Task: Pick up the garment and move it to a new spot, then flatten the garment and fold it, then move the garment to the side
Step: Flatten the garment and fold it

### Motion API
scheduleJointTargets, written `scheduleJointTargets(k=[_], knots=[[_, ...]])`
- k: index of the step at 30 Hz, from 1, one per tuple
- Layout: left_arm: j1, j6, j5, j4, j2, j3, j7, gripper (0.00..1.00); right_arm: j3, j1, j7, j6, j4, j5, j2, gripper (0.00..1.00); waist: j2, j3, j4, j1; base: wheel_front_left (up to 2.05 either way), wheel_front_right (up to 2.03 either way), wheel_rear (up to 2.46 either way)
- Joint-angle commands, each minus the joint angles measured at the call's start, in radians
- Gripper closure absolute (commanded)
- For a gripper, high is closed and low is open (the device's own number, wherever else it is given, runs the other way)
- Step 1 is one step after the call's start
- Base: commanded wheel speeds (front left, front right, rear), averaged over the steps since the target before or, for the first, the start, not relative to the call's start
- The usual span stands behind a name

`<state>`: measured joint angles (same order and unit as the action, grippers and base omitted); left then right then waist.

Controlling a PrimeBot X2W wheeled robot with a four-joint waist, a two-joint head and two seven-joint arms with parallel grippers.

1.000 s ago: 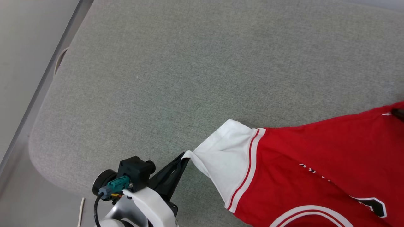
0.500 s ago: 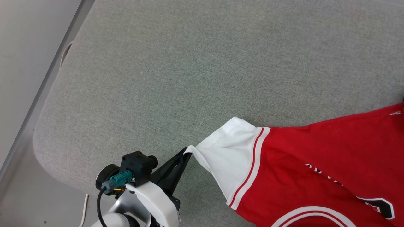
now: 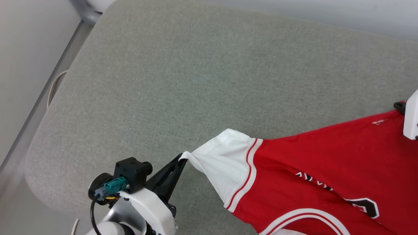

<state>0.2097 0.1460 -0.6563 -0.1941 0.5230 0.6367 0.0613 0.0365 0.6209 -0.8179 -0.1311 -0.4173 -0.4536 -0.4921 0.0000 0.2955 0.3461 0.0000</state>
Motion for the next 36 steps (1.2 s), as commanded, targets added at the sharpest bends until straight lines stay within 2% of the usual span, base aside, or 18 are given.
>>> scheduleJointTargets(k=[1,13,19,26,36], knots=[[-0.004,0.005,0.0,-0.003,0.007,-0.008,-0.002,1.0,0.001,0.006,0.013,0.001,0.001,-0.007,0.002,1.0,0.0,-0.043,-0.032,0.0,0.0,0.0,0.0],[-0.055,0.049,-0.018,-0.056,0.065,-0.061,-0.011,1.0,0.031,-0.01,0.1,0.001,0.039,-0.088,-0.018,1.0,0.0,-0.189,-0.145,0.0,0.0,0.0,0.0],[-0.032,0.083,-0.003,-0.083,0.09,-0.122,-0.051,1.0,0.001,0.004,0.16,0.001,0.101,-0.096,-0.028,1.0,0.0,-0.227,-0.184,0.0,0.0,0.0,0.0],[0.057,0.124,0.012,-0.143,0.123,-0.226,-0.078,1.0,-0.047,0.038,0.199,0.001,0.22,-0.105,-0.006,1.0,0.0,-0.267,-0.238,0.0,0.0,0.0,0.0],[0.235,0.159,0.029,-0.181,0.189,-0.383,-0.097,1.0,-0.105,0.078,0.162,0.001,0.418,-0.078,0.073,1.0,0.0,-0.272,-0.318,0.0,0.0,0.0,0.0]])
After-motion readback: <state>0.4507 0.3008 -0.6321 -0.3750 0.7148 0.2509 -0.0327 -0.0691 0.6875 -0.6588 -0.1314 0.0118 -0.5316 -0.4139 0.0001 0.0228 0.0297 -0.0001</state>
